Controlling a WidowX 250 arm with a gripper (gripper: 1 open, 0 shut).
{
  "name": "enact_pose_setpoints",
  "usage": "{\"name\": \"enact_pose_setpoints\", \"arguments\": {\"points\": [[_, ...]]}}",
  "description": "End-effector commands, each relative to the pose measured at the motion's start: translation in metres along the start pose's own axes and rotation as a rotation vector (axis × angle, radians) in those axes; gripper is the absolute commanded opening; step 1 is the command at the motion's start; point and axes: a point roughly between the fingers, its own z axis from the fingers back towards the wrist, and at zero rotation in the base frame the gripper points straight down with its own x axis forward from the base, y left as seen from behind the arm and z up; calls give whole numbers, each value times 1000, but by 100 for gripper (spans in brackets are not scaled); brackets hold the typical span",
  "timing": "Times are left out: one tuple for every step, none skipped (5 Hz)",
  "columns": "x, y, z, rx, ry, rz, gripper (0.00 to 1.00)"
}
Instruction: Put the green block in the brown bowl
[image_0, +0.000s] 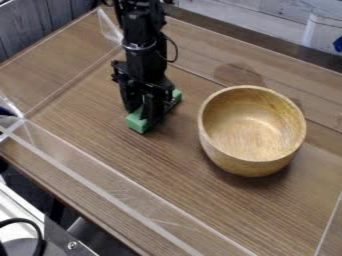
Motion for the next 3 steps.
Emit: {"name": "enact_pose_setpoints", "arguments": {"points": [[13,3,33,44,-105,-34,0],[17,3,46,62,-150,-68,0],[19,1,66,44,-233,-74,0]]}}
